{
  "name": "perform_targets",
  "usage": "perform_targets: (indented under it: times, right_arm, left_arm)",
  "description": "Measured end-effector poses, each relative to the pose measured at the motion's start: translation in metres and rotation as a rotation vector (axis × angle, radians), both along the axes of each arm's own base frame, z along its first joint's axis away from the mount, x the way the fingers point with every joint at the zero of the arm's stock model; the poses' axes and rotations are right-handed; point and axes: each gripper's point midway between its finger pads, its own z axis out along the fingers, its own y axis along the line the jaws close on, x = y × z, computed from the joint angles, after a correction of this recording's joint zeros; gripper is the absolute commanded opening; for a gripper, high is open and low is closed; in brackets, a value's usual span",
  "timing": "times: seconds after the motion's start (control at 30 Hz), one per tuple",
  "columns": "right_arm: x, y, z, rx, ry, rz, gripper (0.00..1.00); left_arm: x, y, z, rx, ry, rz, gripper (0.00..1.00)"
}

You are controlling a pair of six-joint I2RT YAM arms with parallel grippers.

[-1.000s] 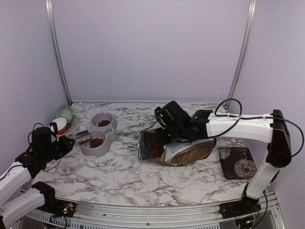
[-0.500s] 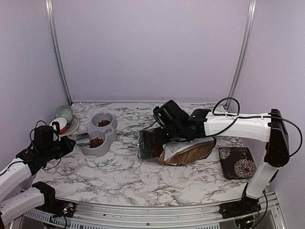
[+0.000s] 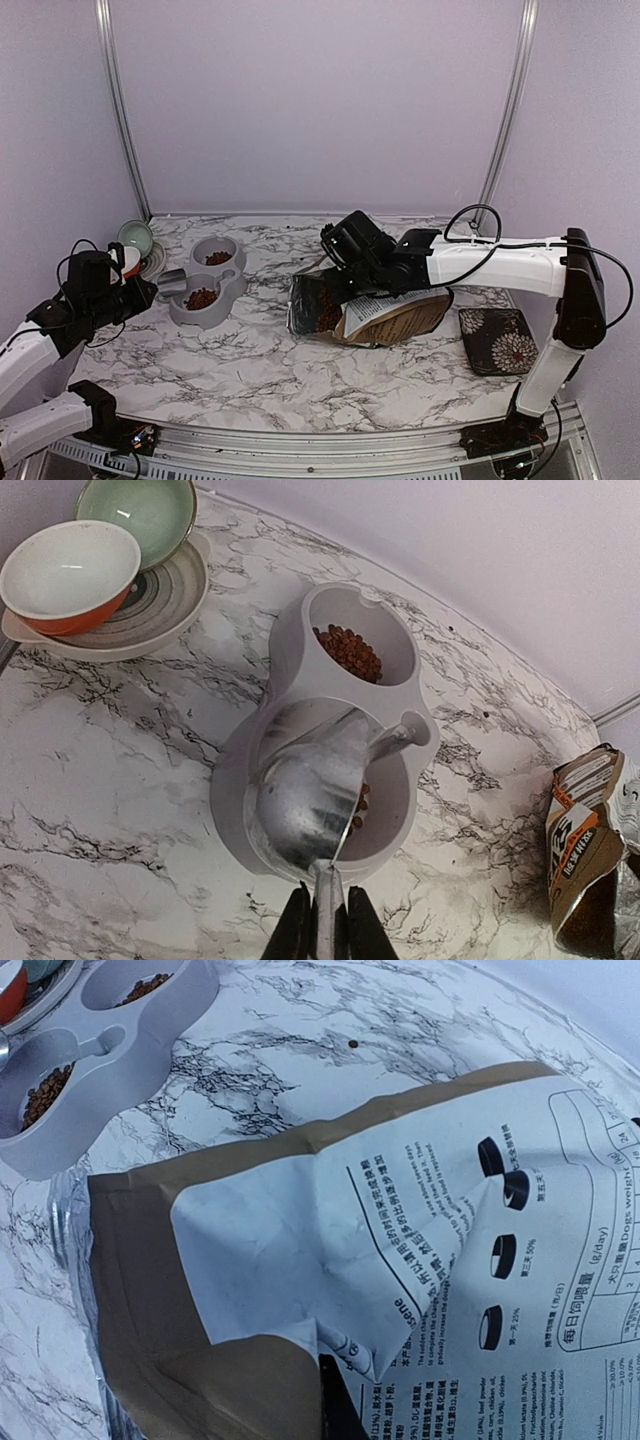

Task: Serve the pet food
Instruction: Place the spatula at the center of the board.

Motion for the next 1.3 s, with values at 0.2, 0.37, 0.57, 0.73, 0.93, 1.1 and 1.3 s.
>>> perform_targets:
  times: [0.2, 0.37, 0.57, 0.73, 0.93, 1.1, 1.3]
  right_arm:
    - [0.001, 0.002, -0.001, -0.003, 0.002, 0.004, 0.00]
    - [0.003, 0.004, -0.001, 0.000, 0.000, 0.003, 0.00]
    - [0.003, 0.005, -0.002, 0.002, 0.000, 0.003, 0.00]
    - [0.003, 0.005, -0.003, 0.009, -0.001, 0.005, 0.00]
    - [0.001, 0.002, -0.005, 0.022, -0.011, 0.003, 0.00]
    - [0.001, 0.001, -0.006, 0.027, -0.015, 0.002, 0.00]
    - [0.001, -0.001, -0.004, 0.034, -0.021, -0.001, 0.00]
  left_arm:
    - [-0.001, -0.007, 0.017, -0.038, -0.038, -0.034, 0.00]
    - [-0.005, -0.024, 0.017, -0.104, -0.018, -0.103, 0.00]
    - [-0.008, -0.048, 0.020, -0.219, -0.022, -0.187, 0.00]
    - [-0.004, -0.073, 0.016, -0.297, 0.000, -0.257, 0.00]
    - [0.000, -0.104, -0.011, -0.353, 0.078, -0.323, 0.00]
    - [0.003, -0.124, -0.031, -0.370, 0.132, -0.351, 0.00]
    - [0.007, -0.140, -0.048, -0.432, 0.152, -0.366, 0.00]
